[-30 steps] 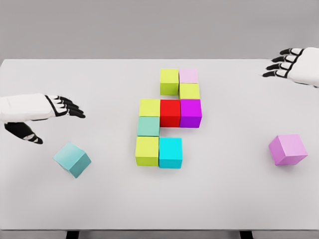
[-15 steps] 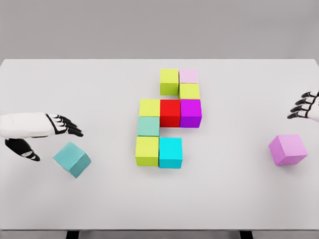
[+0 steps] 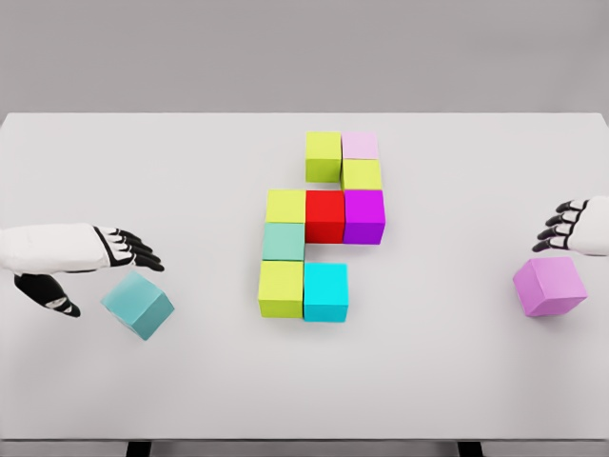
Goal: Assemble the squares on the desktop into the number 2
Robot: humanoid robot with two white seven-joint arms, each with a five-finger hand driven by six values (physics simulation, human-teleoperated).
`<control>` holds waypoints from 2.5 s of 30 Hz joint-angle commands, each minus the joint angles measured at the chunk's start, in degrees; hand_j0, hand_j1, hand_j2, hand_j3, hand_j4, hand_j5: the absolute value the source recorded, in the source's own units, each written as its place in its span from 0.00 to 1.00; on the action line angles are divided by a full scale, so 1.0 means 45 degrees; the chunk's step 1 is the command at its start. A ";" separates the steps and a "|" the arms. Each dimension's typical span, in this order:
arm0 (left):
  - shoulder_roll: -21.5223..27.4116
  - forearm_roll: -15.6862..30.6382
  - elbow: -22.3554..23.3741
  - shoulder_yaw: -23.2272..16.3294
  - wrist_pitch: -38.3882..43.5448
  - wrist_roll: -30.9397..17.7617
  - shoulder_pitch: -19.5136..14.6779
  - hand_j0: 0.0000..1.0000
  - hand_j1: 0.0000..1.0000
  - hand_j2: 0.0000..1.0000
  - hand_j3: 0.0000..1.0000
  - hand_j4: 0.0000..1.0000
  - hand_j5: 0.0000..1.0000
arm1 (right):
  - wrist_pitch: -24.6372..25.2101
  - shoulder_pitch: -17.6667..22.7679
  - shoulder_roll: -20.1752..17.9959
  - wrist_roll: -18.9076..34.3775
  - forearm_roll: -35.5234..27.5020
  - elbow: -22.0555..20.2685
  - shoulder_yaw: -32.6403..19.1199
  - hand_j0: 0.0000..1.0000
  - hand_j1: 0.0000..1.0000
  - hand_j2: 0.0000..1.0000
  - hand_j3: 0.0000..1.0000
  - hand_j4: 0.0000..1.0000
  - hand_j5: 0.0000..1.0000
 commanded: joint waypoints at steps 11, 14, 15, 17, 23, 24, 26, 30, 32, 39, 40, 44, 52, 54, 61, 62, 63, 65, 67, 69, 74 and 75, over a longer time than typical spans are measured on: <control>-0.0843 -0.0173 0.0097 0.0000 0.0032 0.0004 0.0214 1.00 1.00 1.00 1.00 1.00 1.00 | 0.0020 0.0020 0.0300 -0.0040 -0.0032 -0.0219 0.0337 1.00 1.00 1.00 1.00 1.00 1.00; -0.0980 -0.0193 0.0156 0.0000 0.0032 0.0004 0.0351 1.00 1.00 1.00 1.00 1.00 1.00 | 0.0020 0.0020 0.0300 -0.0040 -0.0032 -0.0219 0.0337 1.00 1.00 1.00 1.00 1.00 1.00; -0.1097 -0.0193 0.0194 0.0000 0.0032 0.0004 0.0351 1.00 1.00 1.00 1.00 1.00 1.00 | 0.0020 0.0040 0.0300 -0.0059 -0.0032 -0.0219 0.0337 1.00 1.00 1.00 1.00 1.00 1.00; -0.1156 -0.0212 0.0195 0.0000 0.0032 0.0004 0.0371 1.00 1.00 1.00 1.00 1.00 1.00 | 0.0020 0.0059 0.0300 -0.0040 -0.0032 -0.0336 0.0357 1.00 1.00 1.00 1.00 1.00 1.00; -0.1176 -0.0193 0.0370 0.0000 0.0032 0.0004 0.0371 1.00 1.00 1.00 1.00 1.00 1.00 | 0.0020 0.0488 0.0339 0.0199 -0.0032 -0.0668 0.0454 1.00 1.00 1.00 1.00 1.00 1.00; -0.1156 -0.0193 0.0370 0.0000 0.0032 0.0004 0.0371 1.00 1.00 1.00 1.00 1.00 1.00 | 0.0020 0.0528 0.0320 0.0199 -0.0032 -0.0688 0.0474 1.00 1.00 1.00 1.00 1.00 1.00; -0.1137 -0.0193 0.0370 0.0000 0.0032 0.0004 0.0390 1.00 1.00 1.00 1.00 1.00 1.00 | 0.0020 0.0547 0.0301 0.0199 -0.0032 -0.0688 0.0630 1.00 1.00 1.00 1.00 1.00 1.00; -0.1078 -0.0193 0.0370 0.0000 0.0032 0.0004 0.0390 1.00 1.00 1.00 1.00 1.00 1.00 | 0.0020 0.0802 0.0320 0.0199 -0.0032 -0.0688 0.0611 1.00 1.00 1.00 1.00 1.00 1.00; -0.1058 -0.0193 0.0370 0.0000 0.0032 0.0004 0.0390 1.00 1.00 1.00 1.00 1.00 1.00 | 0.0020 0.0821 0.0339 0.0199 -0.0032 -0.0688 0.0611 1.00 1.00 1.00 1.00 1.00 1.00; -0.1195 -0.0193 0.0487 0.0019 0.0032 0.0004 0.0566 1.00 1.00 1.00 1.00 1.00 1.00 | 0.0020 0.0840 0.0495 0.0199 -0.0013 -0.0649 0.0591 0.98 0.98 0.98 0.98 0.98 0.98; -0.1176 -0.0193 0.0585 0.0038 0.0032 0.0004 0.0566 1.00 1.00 1.00 1.00 1.00 1.00 | 0.0020 0.0840 0.0496 0.0199 -0.0032 -0.0629 0.0611 0.97 0.97 0.97 0.97 0.97 0.97; -0.1215 -0.0193 0.0663 0.0019 0.0032 0.0004 0.0585 1.00 1.00 1.00 1.00 1.00 1.00 | 0.0020 0.0879 0.0535 0.0199 -0.0013 -0.0668 0.0630 0.87 0.87 0.87 0.87 0.87 0.87; -0.1351 -0.0193 0.0937 0.0019 0.0032 0.0004 0.0644 1.00 1.00 1.00 1.00 1.00 1.00 | 0.0020 0.0977 0.0554 0.0199 -0.0032 -0.0649 0.0611 0.70 0.70 0.70 0.70 0.70 0.70; -0.1351 -0.0193 0.0937 0.0019 0.0032 0.0004 0.0644 1.00 1.00 1.00 1.00 1.00 1.00 | 0.0020 0.0977 0.0554 0.0199 -0.0090 -0.0591 0.0611 0.70 0.70 0.70 0.70 0.70 0.70; -0.1508 -0.0212 0.0956 0.0000 0.0032 0.0004 0.0644 1.00 1.00 1.00 1.00 1.00 1.00 | 0.0020 0.0977 0.0828 0.0199 -0.0950 -0.0454 0.0494 0.70 0.70 0.70 0.70 0.70 0.70; -0.1527 -0.0212 0.0956 0.0000 0.0032 0.0004 0.0644 1.00 1.00 1.00 1.00 1.00 1.00 | 0.0020 0.0977 0.0847 0.0199 -0.0989 -0.0434 0.0435 0.70 0.70 0.70 0.70 0.70 0.70; -0.1547 -0.0212 0.0956 0.0000 0.0032 0.0004 0.0663 1.00 1.00 1.00 1.00 1.00 1.00 | 0.0020 0.0958 0.0847 0.0199 -0.1106 -0.0337 0.0396 0.70 0.70 0.70 0.70 0.70 0.70; -0.1605 -0.0212 0.0956 0.0000 0.0032 0.0004 0.0644 1.00 1.00 1.00 1.00 1.00 1.00 | 0.0020 0.0977 0.0847 0.0199 -0.1263 -0.0161 0.0240 0.70 0.70 0.70 0.70 0.70 0.70; -0.1586 -0.0212 0.0956 0.0000 0.0032 0.0004 0.0663 1.00 1.00 1.00 1.00 1.00 1.00 | 0.0020 0.0958 0.0847 0.0199 -0.1263 -0.0161 0.0220 0.66 0.66 0.66 0.66 0.66 0.66; -0.1586 -0.0212 0.0956 0.0000 0.0032 0.0004 0.0663 1.00 1.00 1.00 1.00 1.00 1.00 | 0.0020 0.0958 0.0925 0.0199 -0.1418 -0.0044 0.0201 0.66 0.66 0.66 0.66 0.66 0.66; -0.1586 -0.0212 0.0976 0.0000 0.0032 0.0004 0.0663 1.00 1.00 1.00 1.00 1.00 1.00 | 0.0020 0.0919 0.1744 0.0199 -0.1790 0.0386 -0.0347 0.66 0.66 0.66 0.66 0.66 0.66; -0.1586 -0.0212 0.0976 0.0000 0.0032 0.0004 0.0663 1.00 1.00 1.00 1.00 1.00 1.00 | 0.0020 0.0899 0.1824 0.0199 -0.1809 0.0386 -0.0366 0.66 0.66 0.66 0.66 0.66 0.66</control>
